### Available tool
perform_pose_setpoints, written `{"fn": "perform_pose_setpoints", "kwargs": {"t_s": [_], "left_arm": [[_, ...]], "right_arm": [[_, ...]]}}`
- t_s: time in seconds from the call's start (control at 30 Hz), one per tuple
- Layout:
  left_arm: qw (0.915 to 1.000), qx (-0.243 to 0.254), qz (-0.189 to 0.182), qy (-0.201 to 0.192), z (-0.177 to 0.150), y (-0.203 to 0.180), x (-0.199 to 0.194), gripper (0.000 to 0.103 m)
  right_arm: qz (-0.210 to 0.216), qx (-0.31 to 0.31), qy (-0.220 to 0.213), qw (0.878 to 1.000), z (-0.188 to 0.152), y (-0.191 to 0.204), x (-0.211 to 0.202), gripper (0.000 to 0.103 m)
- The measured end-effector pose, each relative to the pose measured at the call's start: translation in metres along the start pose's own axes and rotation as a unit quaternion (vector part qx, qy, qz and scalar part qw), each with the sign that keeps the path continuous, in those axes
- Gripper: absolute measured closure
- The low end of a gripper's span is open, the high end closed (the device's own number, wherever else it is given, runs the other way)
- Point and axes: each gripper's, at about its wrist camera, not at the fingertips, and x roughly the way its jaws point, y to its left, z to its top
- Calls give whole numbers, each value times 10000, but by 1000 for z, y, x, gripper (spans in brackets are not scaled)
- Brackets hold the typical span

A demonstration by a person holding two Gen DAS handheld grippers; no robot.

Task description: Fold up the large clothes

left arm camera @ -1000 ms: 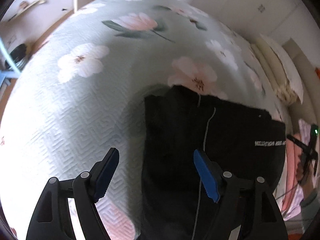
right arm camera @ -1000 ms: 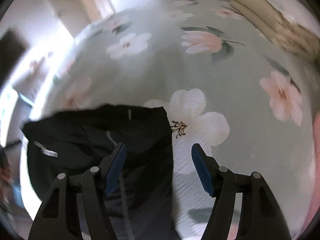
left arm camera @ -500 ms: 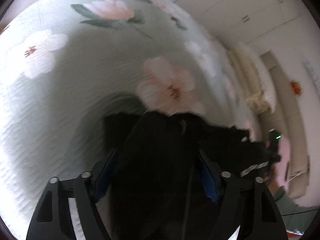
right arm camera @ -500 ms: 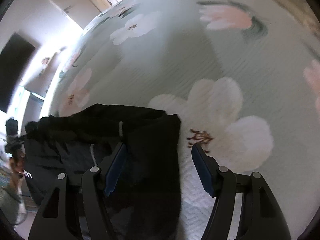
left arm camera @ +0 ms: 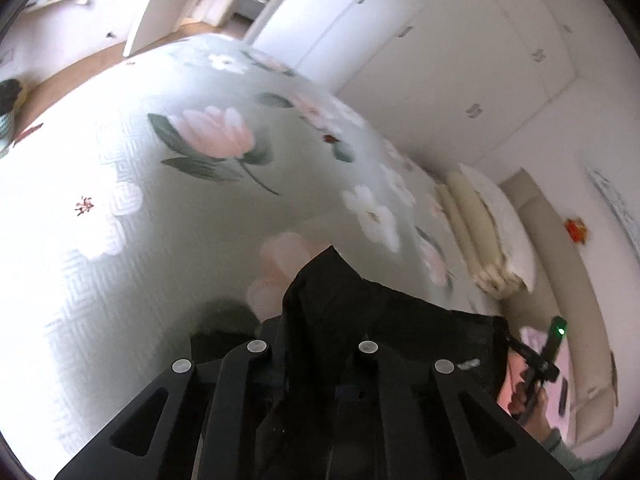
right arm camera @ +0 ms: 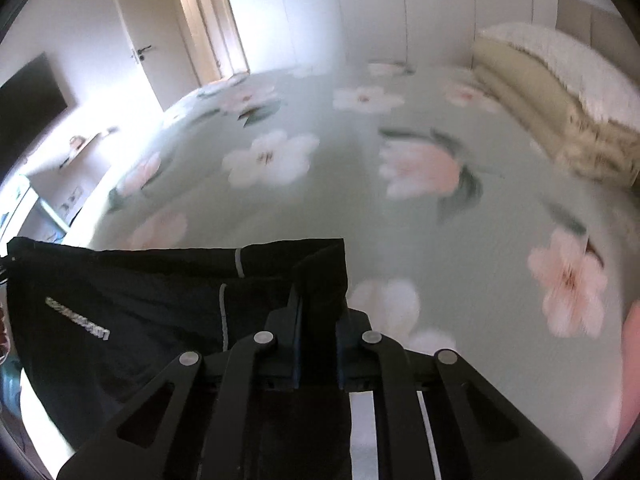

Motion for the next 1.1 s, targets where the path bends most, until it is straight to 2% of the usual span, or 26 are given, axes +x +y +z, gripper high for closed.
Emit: {"fn": "perform_pose_setpoints", "kwargs": {"t_s": [0.07, 0.13, 0.2, 0.23, 0.37, 0.4, 0.43, 0.47, 0.5, 0.57, 0.63, 0.73, 0.87, 0.9, 0.93, 1.0, 1.07, 1.1], "left_arm": [[9984, -274, 345, 360, 1, 21, 39, 89], [9918, -621, 679, 887, -12, 51, 85, 88], [9871, -882, 751, 1105, -27, 74, 110, 83], [9875, -977, 678, 1031, -31, 80, 113, 83], [9880, -1173, 410, 922, -28, 88, 109, 79], [9880, -1158, 450, 918, -25, 89, 106, 70], [9878, -1137, 583, 888, -19, 88, 101, 54], [9872, -1102, 831, 797, -12, 89, 90, 44], [9872, -1088, 953, 677, -7, 91, 80, 32], [9877, -1104, 1039, 375, 3, 97, 52, 31], [9860, -977, 1340, 183, 9, 93, 26, 33], [9883, -460, 1445, 147, 2, 63, -6, 33], [9958, 343, 822, 214, -47, -24, -27, 33], [9958, 535, 676, 305, -65, -49, -25, 33], [9947, 719, 600, 433, -86, -73, -20, 33], [9920, 968, 443, 676, -121, -106, -5, 33], [9879, 1198, 445, 881, -152, -130, 15, 33], [9831, 1423, 568, 1004, -169, -139, 31, 33]], "right_arm": [[-267, -90, 369, 9989, 0, 7, 39, 90], [-443, -95, 957, 9944, -15, 9, 88, 90], [-385, 31, 1460, 9885, -33, 8, 126, 90], [-428, 34, 1521, 9874, -40, 9, 135, 89], [-639, -40, 1532, 9861, -42, 13, 141, 83], [-675, -28, 1597, 9849, -40, 11, 142, 75], [-672, -10, 1629, 9843, -37, 10, 141, 70], [-641, 49, 1633, 9845, -34, 7, 137, 60], [-592, 182, 1583, 9854, -31, 0, 129, 57], [-325, 581, 1308, 9892, -26, -14, 99, 56], [-218, 889, 1023, 9905, -22, -21, 63, 52], [54, 680, 692, 9953, -22, 5, 8, 52], [577, 8, 919, 9941, -48, 81, -31, 52], [846, -125, 1017, 9911, -59, 105, -36, 52], [939, -242, 1076, 9895, -66, 119, -37, 52], [915, -551, 1110, 9881, -81, 149, -37, 52], [810, -790, 1113, 9873, -94, 170, -30, 52], [780, -860, 1120, 9869, -99, 177, -24, 52]]}}
